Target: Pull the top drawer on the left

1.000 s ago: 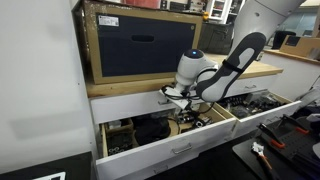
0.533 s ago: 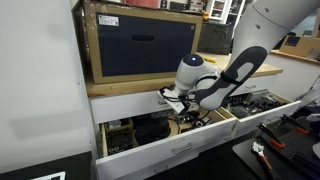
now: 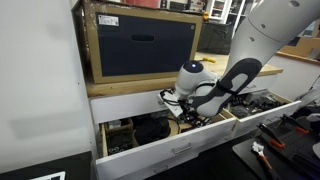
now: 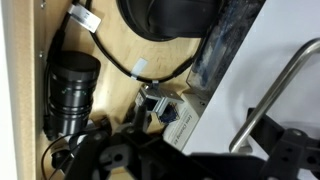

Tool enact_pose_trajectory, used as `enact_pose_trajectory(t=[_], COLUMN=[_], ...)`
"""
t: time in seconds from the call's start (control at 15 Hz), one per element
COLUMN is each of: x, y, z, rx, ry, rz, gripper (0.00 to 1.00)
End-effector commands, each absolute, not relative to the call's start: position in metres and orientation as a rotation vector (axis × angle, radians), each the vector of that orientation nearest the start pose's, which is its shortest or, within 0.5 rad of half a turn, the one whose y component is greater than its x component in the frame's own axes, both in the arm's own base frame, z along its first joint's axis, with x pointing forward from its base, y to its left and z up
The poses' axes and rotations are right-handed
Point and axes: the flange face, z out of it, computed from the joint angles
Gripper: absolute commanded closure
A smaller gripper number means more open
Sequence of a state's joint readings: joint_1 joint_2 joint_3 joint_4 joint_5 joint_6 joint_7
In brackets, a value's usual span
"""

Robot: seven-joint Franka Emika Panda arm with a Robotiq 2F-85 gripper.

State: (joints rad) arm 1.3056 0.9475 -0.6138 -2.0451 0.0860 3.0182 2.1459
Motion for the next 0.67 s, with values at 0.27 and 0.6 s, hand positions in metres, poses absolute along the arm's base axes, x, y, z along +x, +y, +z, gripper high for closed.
enact_pose_trajectory(t=[0.27,0.6], x=[0.42,0.396], y=[0.369,0.361], z=[0.078,0.083], rx=[-2.394,-2.371], ry=[1.745,1.67], rz=[-0.355,-0.238], gripper=[0.0,0.0])
